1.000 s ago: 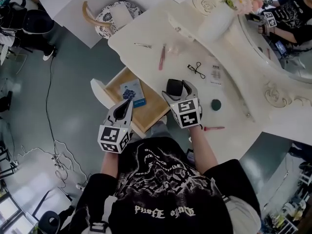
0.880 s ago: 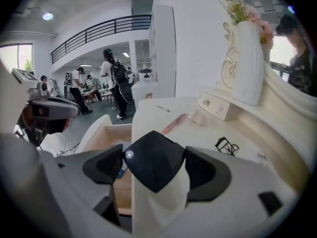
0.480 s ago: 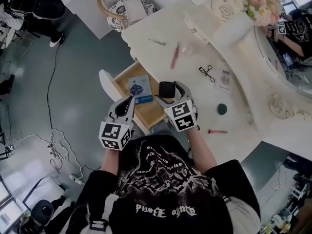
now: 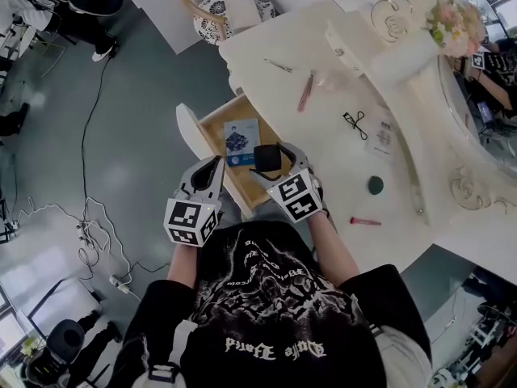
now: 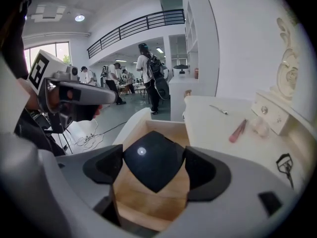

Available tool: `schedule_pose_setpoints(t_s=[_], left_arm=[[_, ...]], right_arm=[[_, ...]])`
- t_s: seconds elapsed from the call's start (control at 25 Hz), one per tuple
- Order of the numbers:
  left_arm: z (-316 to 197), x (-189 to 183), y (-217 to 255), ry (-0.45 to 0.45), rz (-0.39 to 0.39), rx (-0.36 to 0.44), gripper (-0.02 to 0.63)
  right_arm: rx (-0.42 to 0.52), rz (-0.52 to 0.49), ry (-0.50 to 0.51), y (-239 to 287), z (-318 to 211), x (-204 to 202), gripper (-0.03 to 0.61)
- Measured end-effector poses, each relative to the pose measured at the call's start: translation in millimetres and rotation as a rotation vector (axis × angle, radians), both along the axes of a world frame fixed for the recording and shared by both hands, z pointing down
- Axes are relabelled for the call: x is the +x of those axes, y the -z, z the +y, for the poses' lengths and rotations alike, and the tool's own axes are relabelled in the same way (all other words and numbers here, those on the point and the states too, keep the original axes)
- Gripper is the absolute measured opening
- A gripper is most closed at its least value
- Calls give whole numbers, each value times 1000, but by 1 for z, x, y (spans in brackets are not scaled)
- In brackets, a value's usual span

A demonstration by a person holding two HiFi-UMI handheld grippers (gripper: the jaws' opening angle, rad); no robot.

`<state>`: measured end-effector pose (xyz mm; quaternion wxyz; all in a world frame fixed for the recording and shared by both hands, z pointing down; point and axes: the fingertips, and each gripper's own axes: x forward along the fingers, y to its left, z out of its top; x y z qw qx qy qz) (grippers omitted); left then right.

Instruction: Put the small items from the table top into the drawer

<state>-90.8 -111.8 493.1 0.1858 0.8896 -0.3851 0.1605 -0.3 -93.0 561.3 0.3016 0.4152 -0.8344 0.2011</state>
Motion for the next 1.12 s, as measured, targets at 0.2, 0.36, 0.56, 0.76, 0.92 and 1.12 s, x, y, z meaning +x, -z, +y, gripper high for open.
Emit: schedule_pose_setpoints(t_s=[0.2, 0.36, 0.56, 0.76, 0.92, 1.12], left_arm=[[1, -11, 0, 34, -2, 0, 15], [4, -18, -1, 41, -20, 1, 15], [1, -24, -2, 61, -26, -1, 15], [1, -29, -4, 68, -44, -1, 15], [2, -34, -5, 78, -52, -10, 15], [-2, -39, -7, 88, -57, -19, 15]], right_arm=[[-50, -6, 73, -18, 9, -14, 394], [-65, 17, 121, -31, 11, -20, 396], [-101, 54, 196, -47, 16, -32, 396], [-138, 80, 246, -63, 20, -36, 396], [-159, 106, 274, -74, 21, -39, 396], [-177, 122, 298, -86, 19, -44, 396]])
